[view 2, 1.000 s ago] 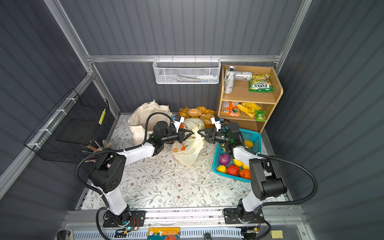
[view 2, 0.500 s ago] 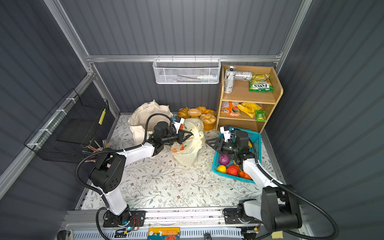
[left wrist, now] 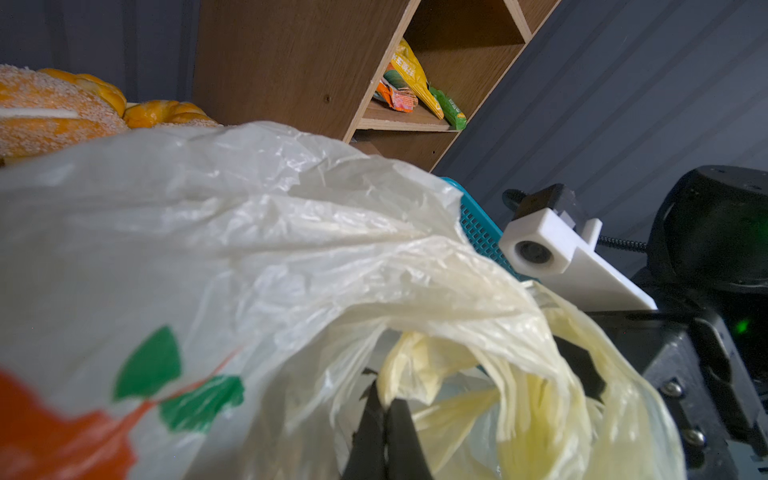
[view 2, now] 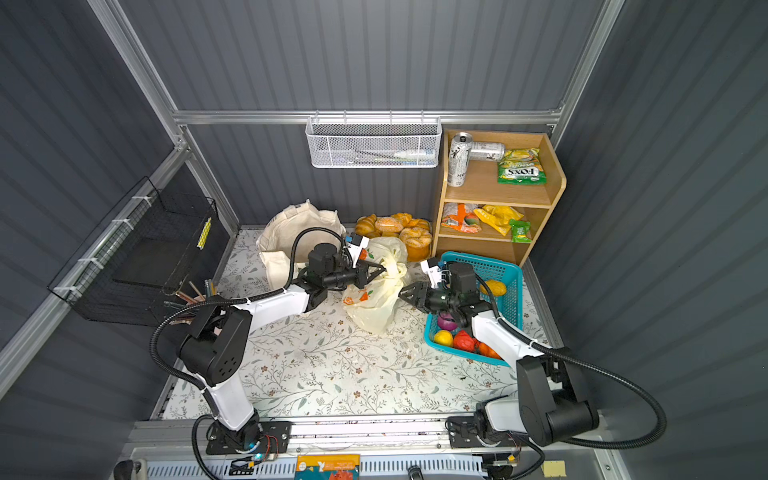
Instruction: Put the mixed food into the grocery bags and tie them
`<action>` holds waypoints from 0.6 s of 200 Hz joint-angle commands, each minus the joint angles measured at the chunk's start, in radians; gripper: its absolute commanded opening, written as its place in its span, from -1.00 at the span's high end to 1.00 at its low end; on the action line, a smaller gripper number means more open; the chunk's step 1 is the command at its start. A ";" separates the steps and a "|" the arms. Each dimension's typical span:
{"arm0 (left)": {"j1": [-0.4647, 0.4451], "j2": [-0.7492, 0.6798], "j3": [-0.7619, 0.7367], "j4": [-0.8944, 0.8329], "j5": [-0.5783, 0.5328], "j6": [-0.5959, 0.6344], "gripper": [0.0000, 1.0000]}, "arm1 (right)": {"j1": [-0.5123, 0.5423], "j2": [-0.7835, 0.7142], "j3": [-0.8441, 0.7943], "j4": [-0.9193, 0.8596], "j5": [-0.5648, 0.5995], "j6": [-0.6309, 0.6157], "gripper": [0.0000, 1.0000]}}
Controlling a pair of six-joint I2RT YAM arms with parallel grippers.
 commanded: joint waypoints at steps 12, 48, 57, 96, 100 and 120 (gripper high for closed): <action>-0.001 -0.021 0.019 -0.004 0.014 0.013 1.00 | 0.028 0.021 0.065 0.028 0.013 -0.003 0.14; -0.006 -0.020 0.018 0.007 0.016 0.002 1.00 | 0.052 0.078 0.110 0.051 0.016 0.013 0.64; -0.006 -0.021 0.018 0.015 0.016 -0.014 1.00 | 0.051 0.084 0.111 0.051 0.020 0.014 0.96; 0.044 -0.065 0.063 0.029 0.069 -0.115 1.00 | -0.032 0.003 0.081 -0.066 0.067 -0.044 1.00; 0.053 -0.069 0.073 0.027 0.081 -0.128 1.00 | -0.048 -0.008 0.078 -0.084 0.073 -0.053 1.00; 0.099 -0.095 0.111 0.005 0.115 -0.158 1.00 | -0.119 -0.061 0.079 -0.215 0.136 -0.123 1.00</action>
